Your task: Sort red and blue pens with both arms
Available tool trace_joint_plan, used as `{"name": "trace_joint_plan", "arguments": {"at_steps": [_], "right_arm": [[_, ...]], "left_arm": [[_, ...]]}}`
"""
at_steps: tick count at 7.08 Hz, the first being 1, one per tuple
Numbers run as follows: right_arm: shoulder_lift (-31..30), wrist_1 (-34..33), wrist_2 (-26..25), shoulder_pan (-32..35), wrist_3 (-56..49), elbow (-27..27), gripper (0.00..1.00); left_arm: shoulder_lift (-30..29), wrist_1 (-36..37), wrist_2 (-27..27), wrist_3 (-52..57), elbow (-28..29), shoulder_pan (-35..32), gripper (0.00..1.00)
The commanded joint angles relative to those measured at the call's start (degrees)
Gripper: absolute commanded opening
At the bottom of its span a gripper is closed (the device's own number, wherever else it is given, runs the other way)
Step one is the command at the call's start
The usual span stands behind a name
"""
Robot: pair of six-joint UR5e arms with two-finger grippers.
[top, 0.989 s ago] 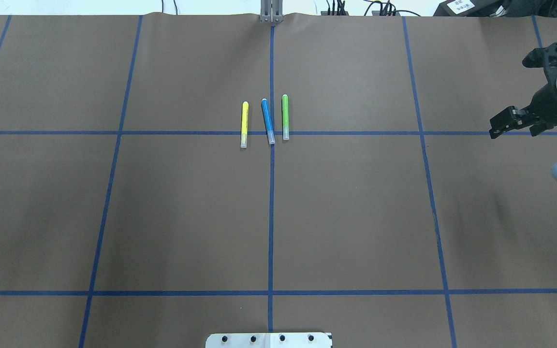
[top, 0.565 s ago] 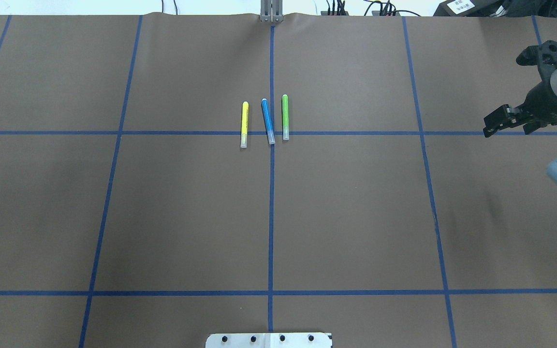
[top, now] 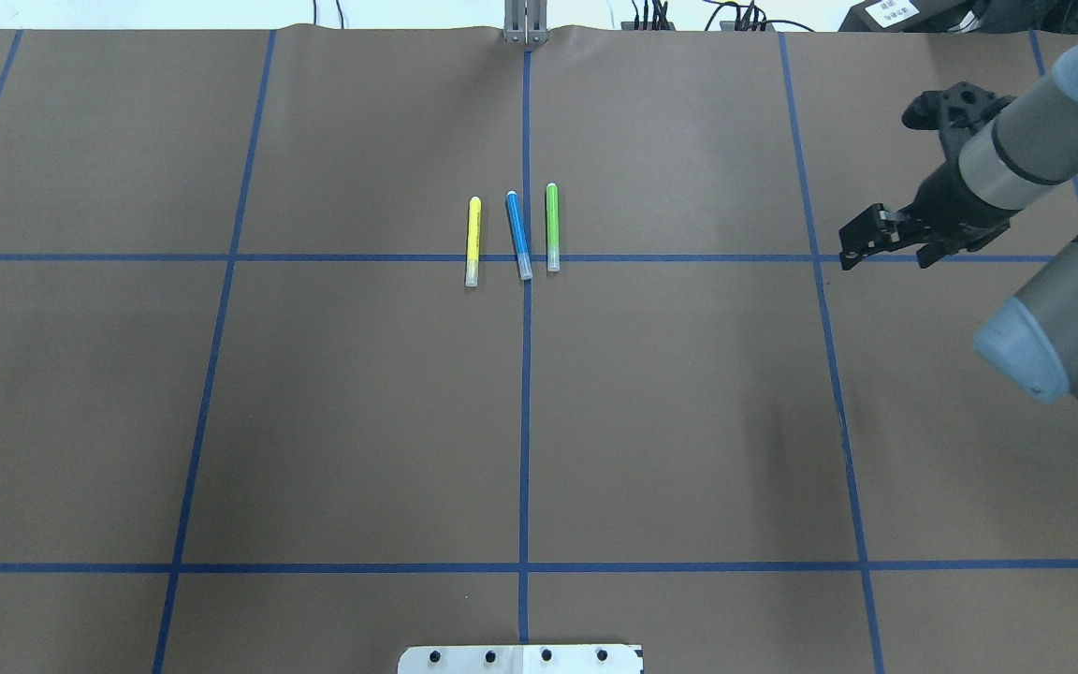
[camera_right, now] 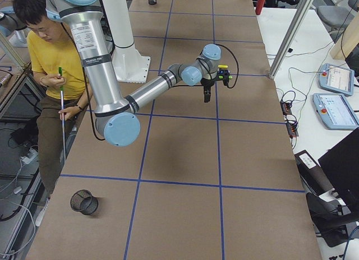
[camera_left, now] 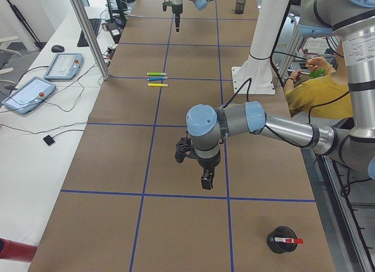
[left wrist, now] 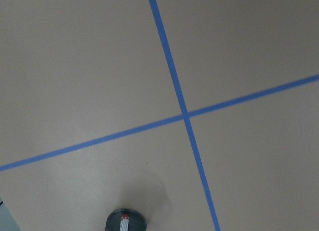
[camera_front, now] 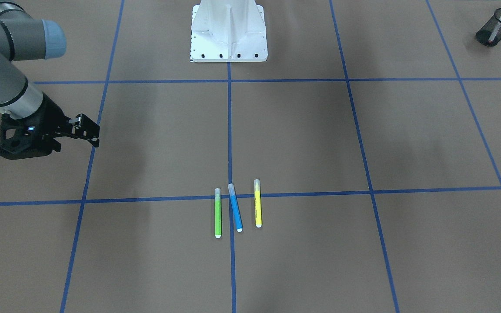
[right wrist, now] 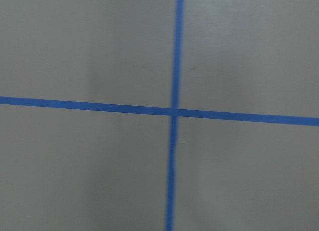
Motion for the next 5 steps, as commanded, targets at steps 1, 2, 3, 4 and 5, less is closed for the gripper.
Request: {"name": "trace_joint_plan", "arguments": {"at_steps": [1, 2, 3, 4, 5], "right_arm": [[9.26, -0.30, -1.05, -5.15, 4.46, -2.59, 0.98], [12.96, -0.30, -1.41, -6.56, 4.46, -3.82, 0.98], [15.78, -0.56, -3.50, -7.79, 4.90, -5.40, 0.98], [20.85, -0.65, -4.65, -8.41, 4.99, -11.25, 0.98], [26.91, -2.39, -4.75, -8.59, 4.73, -17.83, 0.98]], "left_arm": [[-0.78, -8.15, -0.42, -2.40, 5.38, -0.11, 1.00], [-0.78, -9.14, -0.42, -2.40, 6.11, -0.11, 1.00], [-0.78, -9.15, -0.42, -2.40, 6.11, -0.11, 1.00], [-0.78, -9.15, -0.42, -2.40, 6.11, -0.11, 1.00], [-0.70, -9.24, -0.42, -2.40, 6.11, -0.11, 1.00]]}}
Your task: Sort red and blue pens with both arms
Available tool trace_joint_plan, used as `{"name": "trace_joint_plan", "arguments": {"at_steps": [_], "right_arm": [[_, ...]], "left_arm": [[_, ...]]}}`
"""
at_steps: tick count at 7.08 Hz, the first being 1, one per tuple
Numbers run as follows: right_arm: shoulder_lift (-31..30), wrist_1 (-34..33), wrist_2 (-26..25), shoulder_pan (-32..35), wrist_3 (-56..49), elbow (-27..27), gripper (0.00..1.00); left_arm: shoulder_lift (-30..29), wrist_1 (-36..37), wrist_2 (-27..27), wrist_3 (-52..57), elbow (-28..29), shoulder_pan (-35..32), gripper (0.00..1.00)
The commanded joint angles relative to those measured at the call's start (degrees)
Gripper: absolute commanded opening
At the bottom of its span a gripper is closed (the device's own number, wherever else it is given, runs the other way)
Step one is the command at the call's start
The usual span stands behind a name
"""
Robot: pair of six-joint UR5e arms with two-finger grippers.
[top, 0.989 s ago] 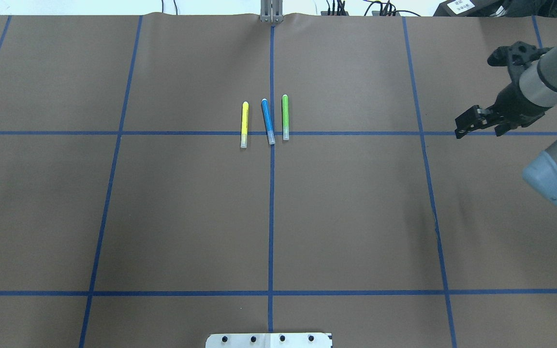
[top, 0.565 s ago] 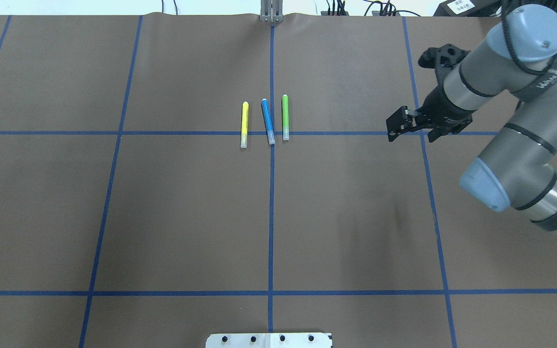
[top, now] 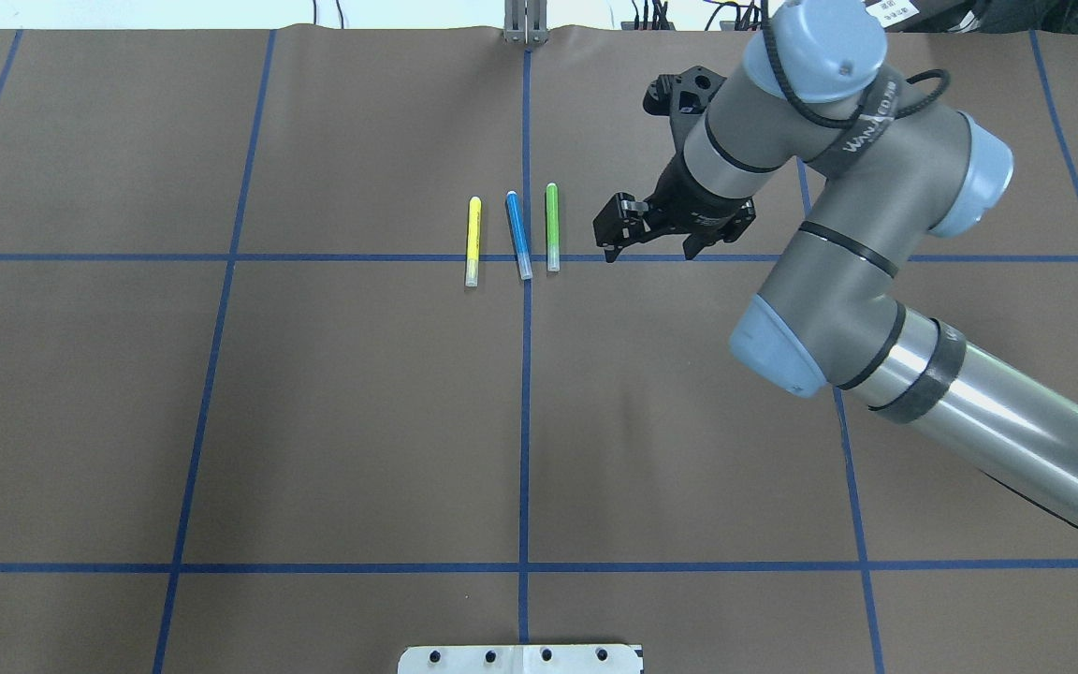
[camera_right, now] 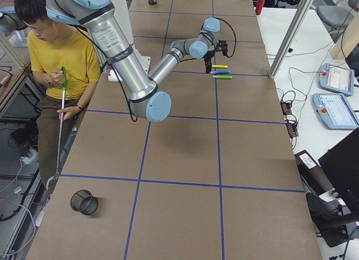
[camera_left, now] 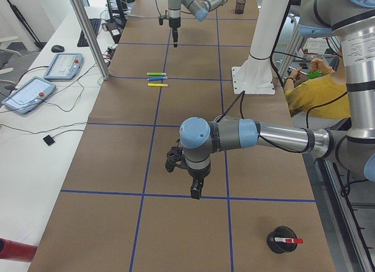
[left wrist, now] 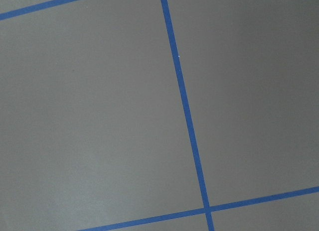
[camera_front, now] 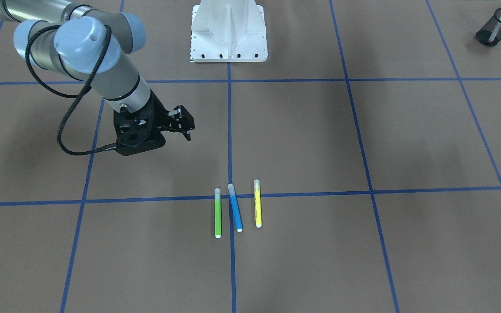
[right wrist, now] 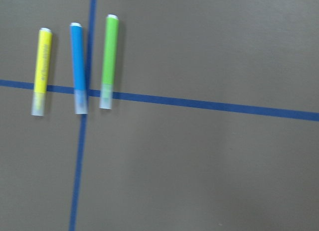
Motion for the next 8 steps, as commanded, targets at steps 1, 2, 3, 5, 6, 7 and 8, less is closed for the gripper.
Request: {"name": "trace_joint_plan", "arguments": {"at_steps": [1, 2, 3, 5, 6, 7, 8], "right_arm": [[13.38, -4.11, -0.68, -0.54, -0.89, -13.95, 0.98], [18.84, -4.22, -0.68, -0.98, -1.51, -21.50, 0.98], [22.73, -4.57, -0.76, -1.07, -4.21, -27.67, 0.97], [26.54, -5.10, -0.77, -1.07, -10.97, -35.52, 0.87], [27.76, -5.10, -0.77, -1.33, -12.48, -38.42, 0.66], [28.12, -5.02, -0.77, -1.77, -13.54, -39.84, 0.61], [28.13, -4.93, -0.77, -2.73, -13.38, -40.82, 0.61]], "left_arm": [[-0.02, -0.15, 0.00, -0.01, 0.06, 0.00, 1.00], [-0.02, -0.15, 0.00, -0.01, 0.06, 0.00, 1.00], [0.07, -0.15, -0.09, -0.01, 0.06, 0.00, 1.00], [0.16, -0.15, -1.32, 0.08, 0.24, 0.00, 1.00], [0.16, -0.15, -1.32, 0.17, 0.15, 0.00, 1.00], [0.16, -0.15, -1.32, 0.17, 0.15, 0.00, 1.00], [0.16, -0.15, -1.41, 0.17, 0.06, 0.00, 1.00]]}}
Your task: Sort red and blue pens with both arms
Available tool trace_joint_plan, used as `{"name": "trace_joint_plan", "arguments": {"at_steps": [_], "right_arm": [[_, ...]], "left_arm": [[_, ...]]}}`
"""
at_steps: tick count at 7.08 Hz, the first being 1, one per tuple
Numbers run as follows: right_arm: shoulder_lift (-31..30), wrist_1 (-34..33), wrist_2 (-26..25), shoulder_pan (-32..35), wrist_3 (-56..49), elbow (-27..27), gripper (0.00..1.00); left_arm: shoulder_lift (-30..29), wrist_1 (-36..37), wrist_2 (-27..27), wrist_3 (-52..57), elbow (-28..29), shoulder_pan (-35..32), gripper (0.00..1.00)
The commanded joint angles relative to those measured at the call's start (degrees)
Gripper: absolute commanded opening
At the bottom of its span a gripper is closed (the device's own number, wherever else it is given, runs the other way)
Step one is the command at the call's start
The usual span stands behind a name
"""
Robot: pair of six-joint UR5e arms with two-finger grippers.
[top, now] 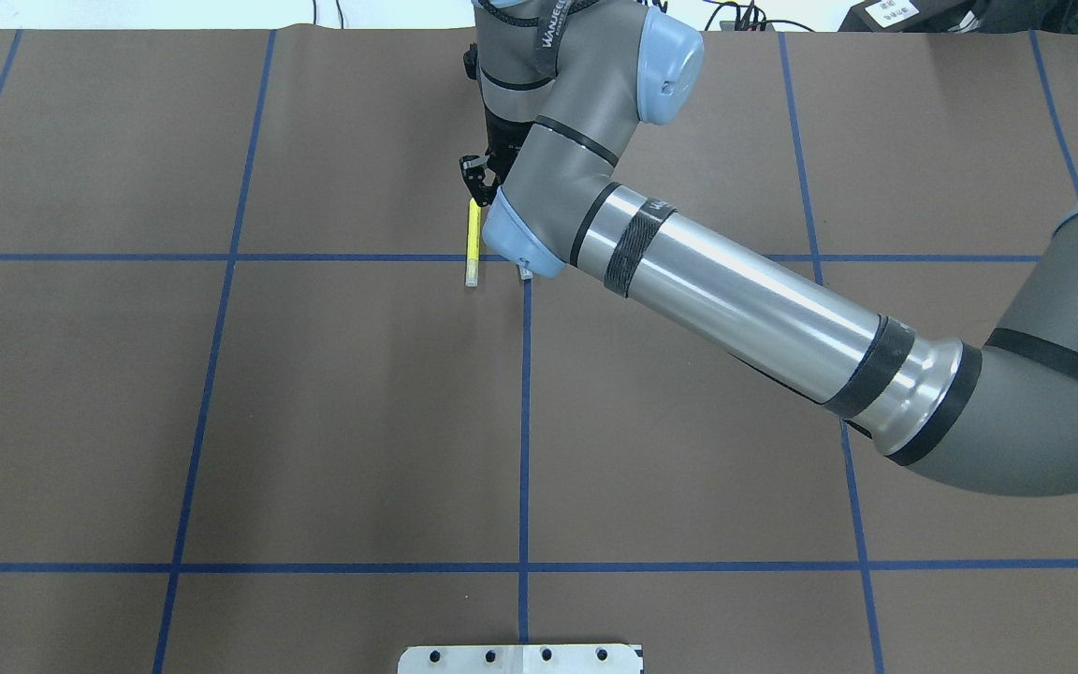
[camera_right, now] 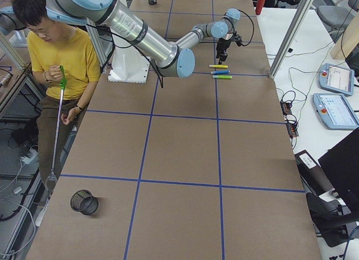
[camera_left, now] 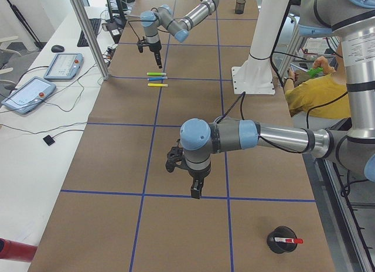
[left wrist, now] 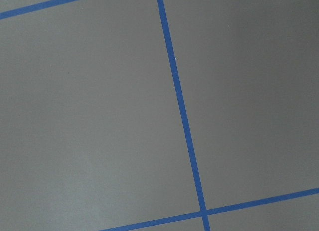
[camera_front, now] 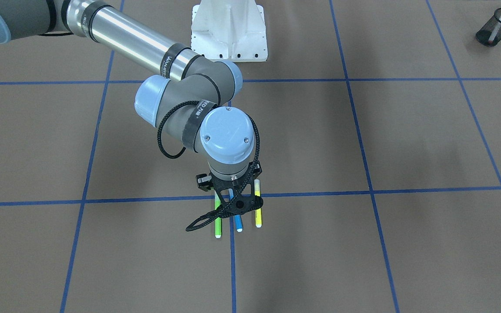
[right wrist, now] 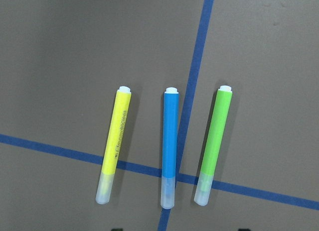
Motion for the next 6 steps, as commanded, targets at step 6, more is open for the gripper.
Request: {"name": "trace_joint_plan", "arguments": {"at_steps": [6], "right_arm": [[0.16, 6.24, -0.97, -3.73, -0.28, -8.74, 0.55]], "left_arm": [[0.09, 0.00, -0.88, 0.10, 0.01, 0.00, 1.00]]}}
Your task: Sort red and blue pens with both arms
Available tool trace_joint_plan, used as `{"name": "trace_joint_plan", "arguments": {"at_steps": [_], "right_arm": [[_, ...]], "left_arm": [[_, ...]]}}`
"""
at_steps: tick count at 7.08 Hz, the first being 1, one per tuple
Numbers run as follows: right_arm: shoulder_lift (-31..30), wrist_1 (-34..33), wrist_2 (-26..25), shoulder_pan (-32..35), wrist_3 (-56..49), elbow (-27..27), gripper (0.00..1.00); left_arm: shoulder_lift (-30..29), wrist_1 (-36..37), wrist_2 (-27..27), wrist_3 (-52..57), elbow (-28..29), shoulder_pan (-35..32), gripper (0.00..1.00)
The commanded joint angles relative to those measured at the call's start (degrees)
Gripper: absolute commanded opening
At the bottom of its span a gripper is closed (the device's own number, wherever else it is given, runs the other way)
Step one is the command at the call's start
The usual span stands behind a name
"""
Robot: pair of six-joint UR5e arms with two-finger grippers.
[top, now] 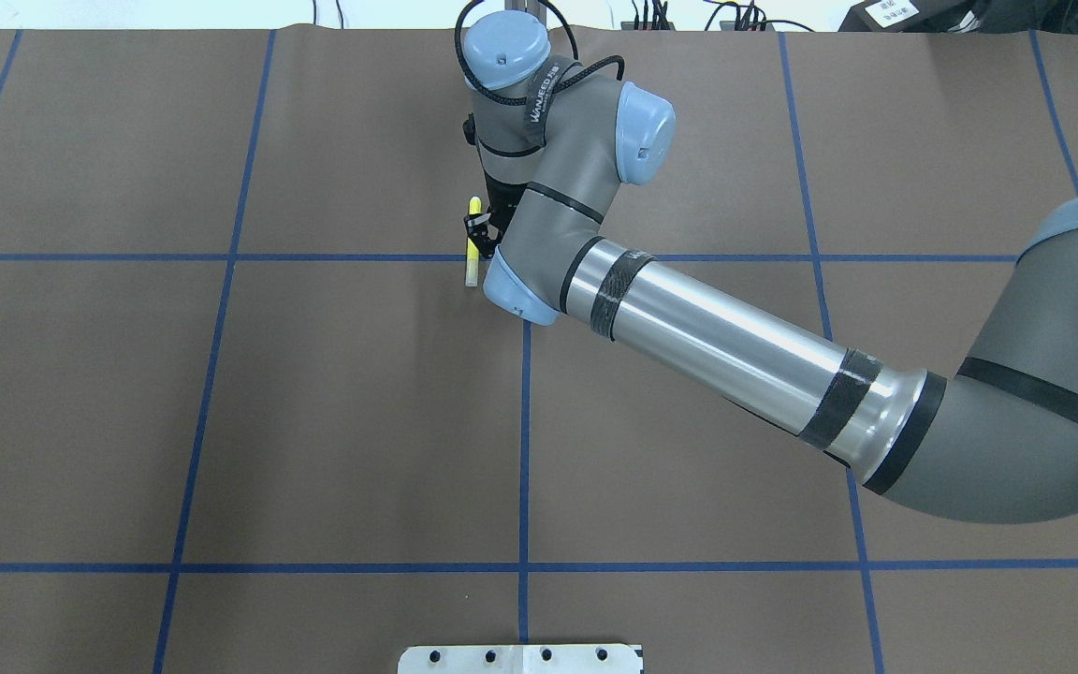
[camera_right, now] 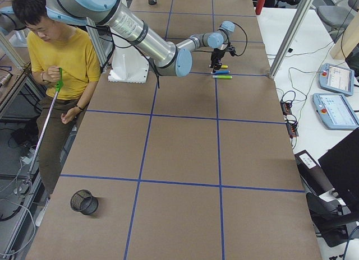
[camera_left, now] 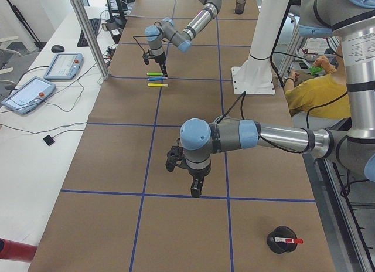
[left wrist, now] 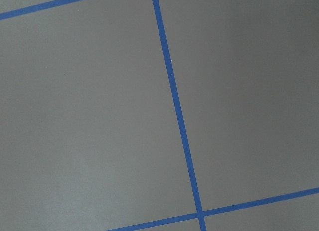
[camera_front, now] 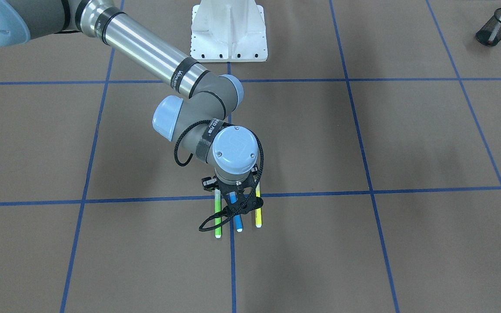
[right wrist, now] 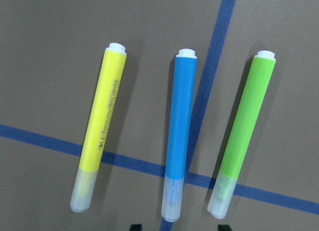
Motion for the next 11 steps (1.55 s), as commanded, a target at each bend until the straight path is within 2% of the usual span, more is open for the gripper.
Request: {"name": "trace_joint_plan", "arguments": {"at_steps": [1, 4, 11], "right_arm": [[0.18, 0.65, -0.02, -0.50, 0.02, -1.03, 0.50], [0.27, 3.64, -0.28, -0.68, 0.54, -2.35, 0.48], [0.27, 3.82, -0.28, -1.11, 5.72, -2.79, 0.40]], "left_arm": [[0.03, -0.17, -0.06, 0.07, 0.25, 0.00, 1.00], [0.12, -0.97, -0.06, 0.07, 0.69, 0.00, 1.00], [0.20, -0.97, -0.06, 0.16, 0.78, 0.00, 1.00]]}}
